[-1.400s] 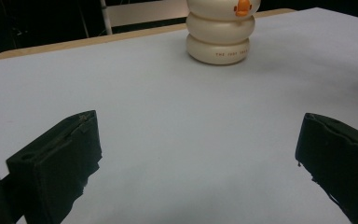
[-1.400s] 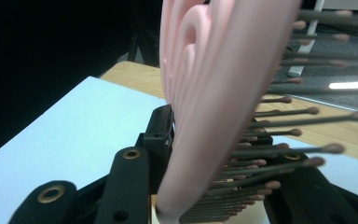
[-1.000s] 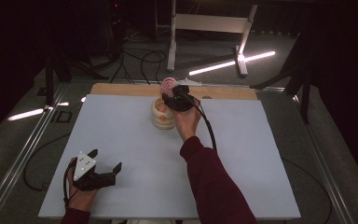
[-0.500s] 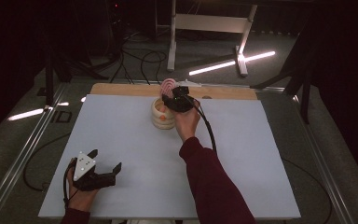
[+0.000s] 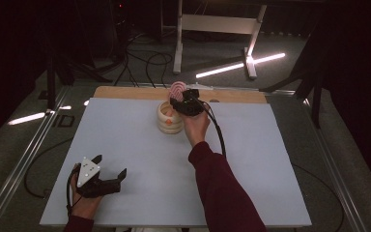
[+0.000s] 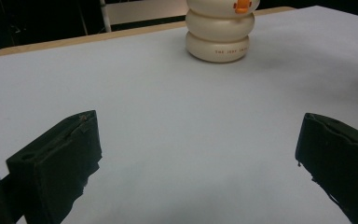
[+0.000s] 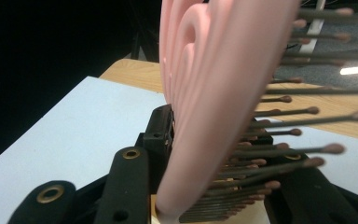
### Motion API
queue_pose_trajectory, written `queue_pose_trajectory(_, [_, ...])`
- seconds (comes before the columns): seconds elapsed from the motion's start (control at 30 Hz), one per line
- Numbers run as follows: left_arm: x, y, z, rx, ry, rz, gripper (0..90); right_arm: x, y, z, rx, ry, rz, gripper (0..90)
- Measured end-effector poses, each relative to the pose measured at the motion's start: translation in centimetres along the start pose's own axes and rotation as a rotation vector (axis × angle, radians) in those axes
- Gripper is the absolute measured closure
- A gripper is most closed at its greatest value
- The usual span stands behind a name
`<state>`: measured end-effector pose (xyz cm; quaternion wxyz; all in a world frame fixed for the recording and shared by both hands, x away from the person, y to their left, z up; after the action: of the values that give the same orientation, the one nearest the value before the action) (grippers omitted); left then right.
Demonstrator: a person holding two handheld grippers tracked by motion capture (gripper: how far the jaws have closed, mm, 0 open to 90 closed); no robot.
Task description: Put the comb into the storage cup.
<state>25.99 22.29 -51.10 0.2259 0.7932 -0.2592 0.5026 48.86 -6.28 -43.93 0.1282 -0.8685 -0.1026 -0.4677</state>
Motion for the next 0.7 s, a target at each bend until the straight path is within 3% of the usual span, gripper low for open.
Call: queue_pose_trajectory(0.7, [0.0, 0.1, 0.1, -0.001, -0.004, 0.002, 0.7, -0.3, 1.5, 0.0, 0.009, -0.03, 0.035, 62.9])
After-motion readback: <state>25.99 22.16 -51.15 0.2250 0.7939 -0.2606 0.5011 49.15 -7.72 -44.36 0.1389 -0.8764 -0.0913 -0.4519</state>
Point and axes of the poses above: each handheld gripper's, and its own axes: z roughly forward along the jaws, x roughly out of its top, y roughly to its right, the point moved 2 cm from there along z, roughly forward along the jaws, and after that the axes turned 14 degrees about -x, right-handed, at the moved point
